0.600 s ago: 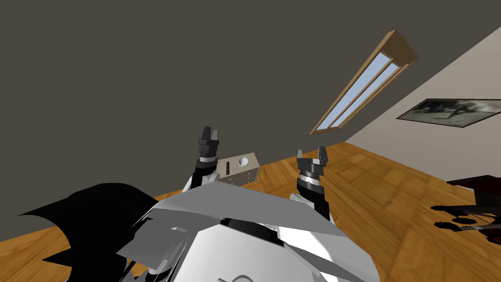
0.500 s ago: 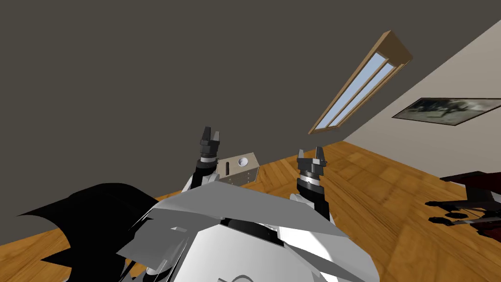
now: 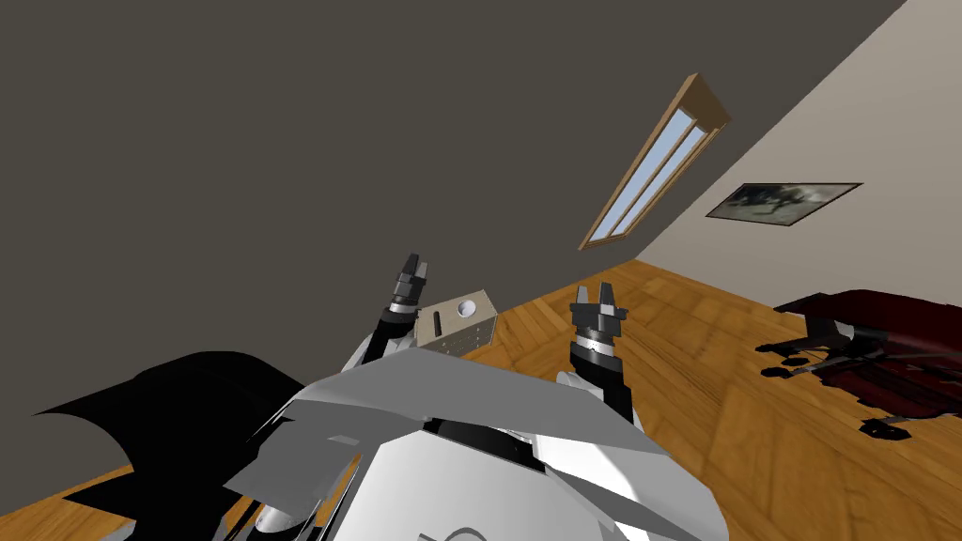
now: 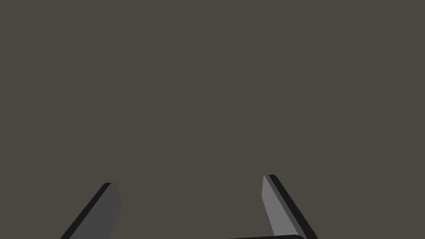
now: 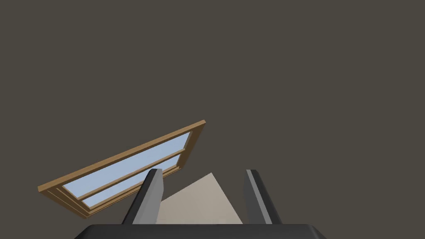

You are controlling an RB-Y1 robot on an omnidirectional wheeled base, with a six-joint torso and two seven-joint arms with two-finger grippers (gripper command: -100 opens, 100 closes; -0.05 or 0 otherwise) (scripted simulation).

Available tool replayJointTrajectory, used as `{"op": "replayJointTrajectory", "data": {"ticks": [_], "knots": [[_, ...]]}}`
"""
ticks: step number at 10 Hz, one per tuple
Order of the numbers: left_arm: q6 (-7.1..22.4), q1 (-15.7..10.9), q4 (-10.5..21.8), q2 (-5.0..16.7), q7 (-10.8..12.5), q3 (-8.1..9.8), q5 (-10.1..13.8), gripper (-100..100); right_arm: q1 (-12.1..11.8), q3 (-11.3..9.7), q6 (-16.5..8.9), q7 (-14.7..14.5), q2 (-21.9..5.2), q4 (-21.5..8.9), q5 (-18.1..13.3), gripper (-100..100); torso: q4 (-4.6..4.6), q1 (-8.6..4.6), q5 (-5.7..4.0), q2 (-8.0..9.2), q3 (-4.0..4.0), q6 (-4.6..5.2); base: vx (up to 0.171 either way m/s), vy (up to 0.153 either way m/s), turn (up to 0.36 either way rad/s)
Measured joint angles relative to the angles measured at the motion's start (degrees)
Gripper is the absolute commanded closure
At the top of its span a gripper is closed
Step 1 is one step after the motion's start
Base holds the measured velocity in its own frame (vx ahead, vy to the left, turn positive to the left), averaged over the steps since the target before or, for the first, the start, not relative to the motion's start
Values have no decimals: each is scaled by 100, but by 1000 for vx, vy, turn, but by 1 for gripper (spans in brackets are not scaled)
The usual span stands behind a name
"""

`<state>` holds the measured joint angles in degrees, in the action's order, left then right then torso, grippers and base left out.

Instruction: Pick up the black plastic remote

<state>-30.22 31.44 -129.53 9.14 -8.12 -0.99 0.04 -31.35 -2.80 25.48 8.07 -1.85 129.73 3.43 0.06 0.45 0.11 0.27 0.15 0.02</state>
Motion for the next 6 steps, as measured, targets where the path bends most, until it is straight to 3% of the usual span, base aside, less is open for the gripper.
{"op": "replayJointTrajectory", "data": {"ticks": [3,4,6], "knots": [[364,189,358,395,-47,-7,231,-100,0,0,0,0,0,0,0,0,1,0,0,3,3,0,-91,104,-273],[473,230,543,545,-54,1,333,-100,0,0,0,0,0,0,0,0,1,0,0,5,3,-1,-56,83,-87],[721,300,653,726,-51,21,468,-100,-1,0,0,0,0,0,0,0,-2,-10,-2,-11,-6,-2,-65,77,-239]]}}
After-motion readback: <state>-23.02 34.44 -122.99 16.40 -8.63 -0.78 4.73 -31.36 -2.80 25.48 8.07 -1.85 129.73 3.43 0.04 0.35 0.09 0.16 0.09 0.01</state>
